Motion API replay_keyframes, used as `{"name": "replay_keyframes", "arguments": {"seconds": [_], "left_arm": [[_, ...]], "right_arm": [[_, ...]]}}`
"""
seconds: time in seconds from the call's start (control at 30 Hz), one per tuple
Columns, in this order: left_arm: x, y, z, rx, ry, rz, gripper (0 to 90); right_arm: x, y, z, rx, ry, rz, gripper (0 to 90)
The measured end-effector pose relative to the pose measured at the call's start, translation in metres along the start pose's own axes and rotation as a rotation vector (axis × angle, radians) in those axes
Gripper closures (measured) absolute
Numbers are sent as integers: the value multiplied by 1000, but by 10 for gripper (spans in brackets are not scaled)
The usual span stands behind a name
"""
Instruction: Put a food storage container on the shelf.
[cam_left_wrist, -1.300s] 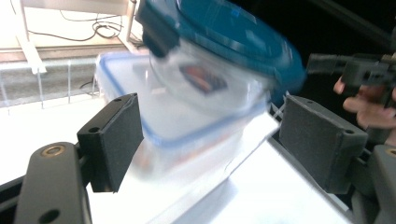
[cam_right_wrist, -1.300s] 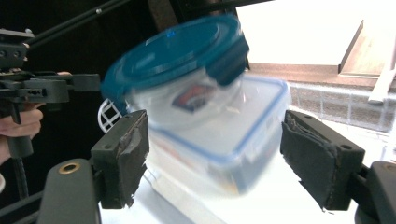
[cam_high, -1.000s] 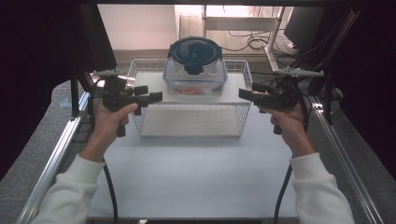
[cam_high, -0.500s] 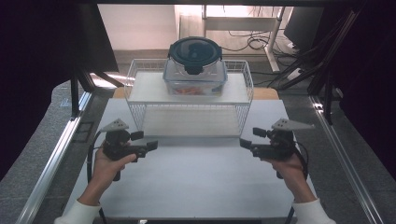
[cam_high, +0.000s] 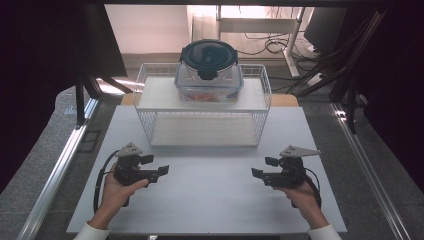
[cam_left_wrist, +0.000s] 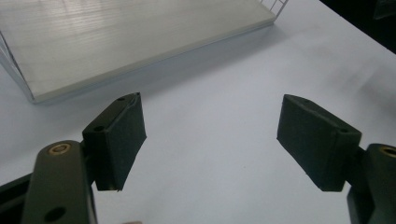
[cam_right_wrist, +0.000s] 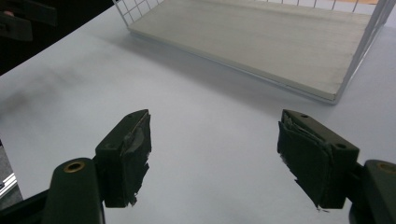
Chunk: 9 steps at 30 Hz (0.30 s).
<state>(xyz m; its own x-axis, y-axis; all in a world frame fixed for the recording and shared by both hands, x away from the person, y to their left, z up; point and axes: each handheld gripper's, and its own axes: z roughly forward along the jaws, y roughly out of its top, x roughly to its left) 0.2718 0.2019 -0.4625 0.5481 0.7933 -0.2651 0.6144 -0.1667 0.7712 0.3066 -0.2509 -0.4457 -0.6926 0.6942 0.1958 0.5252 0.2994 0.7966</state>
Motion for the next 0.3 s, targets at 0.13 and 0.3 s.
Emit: {"name": "replay_keyframes", "arguments": {"seconds": [0.13,0.3], "left_arm": [[0,-1,2,6,5,2,224],[1,-1,2,5,5,-1,221]], "right_arm": [[-1,-1,-3,-3,-8,5,250],[-4,-2,-5,-11,-16,6,226]]}}
